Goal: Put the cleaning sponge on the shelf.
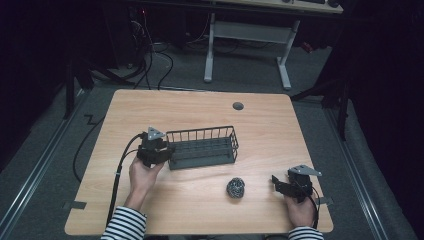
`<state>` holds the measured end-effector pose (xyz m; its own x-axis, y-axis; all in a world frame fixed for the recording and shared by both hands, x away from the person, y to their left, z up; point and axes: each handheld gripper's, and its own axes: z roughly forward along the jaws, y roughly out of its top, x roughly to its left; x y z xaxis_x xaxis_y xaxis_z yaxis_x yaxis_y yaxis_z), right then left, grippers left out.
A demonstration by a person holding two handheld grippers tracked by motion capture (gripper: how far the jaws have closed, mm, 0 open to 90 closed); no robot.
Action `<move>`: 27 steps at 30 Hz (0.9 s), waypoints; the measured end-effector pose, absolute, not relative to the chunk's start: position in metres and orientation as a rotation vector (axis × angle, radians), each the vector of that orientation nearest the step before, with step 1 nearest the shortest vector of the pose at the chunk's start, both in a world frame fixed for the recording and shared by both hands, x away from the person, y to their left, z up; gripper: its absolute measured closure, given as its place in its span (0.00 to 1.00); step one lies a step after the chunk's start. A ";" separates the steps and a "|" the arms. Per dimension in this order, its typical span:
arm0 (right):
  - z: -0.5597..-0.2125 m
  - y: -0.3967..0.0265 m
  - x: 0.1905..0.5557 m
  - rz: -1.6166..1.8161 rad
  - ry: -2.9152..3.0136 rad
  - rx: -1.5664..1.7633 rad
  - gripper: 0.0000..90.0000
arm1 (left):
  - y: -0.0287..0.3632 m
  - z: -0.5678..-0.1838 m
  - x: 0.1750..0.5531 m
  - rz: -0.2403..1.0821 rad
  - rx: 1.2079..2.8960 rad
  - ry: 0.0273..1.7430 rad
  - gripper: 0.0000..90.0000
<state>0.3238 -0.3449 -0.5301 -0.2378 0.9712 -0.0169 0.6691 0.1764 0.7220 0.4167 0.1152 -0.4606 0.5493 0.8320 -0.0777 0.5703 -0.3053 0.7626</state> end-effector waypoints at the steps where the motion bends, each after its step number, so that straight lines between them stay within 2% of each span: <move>1: -0.530 -0.345 0.324 0.828 1.977 1.540 0.34 | 0.115 -0.461 0.416 0.427 2.010 1.127 0.68; 18: -0.530 -0.345 0.324 0.828 1.977 1.540 0.34 | 0.107 -0.461 0.406 0.418 2.011 1.106 0.67; 20: -0.530 -0.345 0.324 0.828 1.977 1.541 0.34 | 0.108 -0.461 0.407 0.413 2.012 1.116 0.62; 21: -0.530 -0.345 0.324 0.828 1.977 1.540 0.34 | 0.109 -0.461 0.407 0.410 2.004 1.123 0.52; 22: -0.530 -0.345 0.324 0.829 1.977 1.540 0.34 | 0.110 -0.461 0.407 0.409 1.998 1.125 0.49; 27: -0.530 -0.345 0.324 0.829 1.977 1.540 0.34 | 0.115 -0.456 0.405 0.415 1.970 1.127 0.40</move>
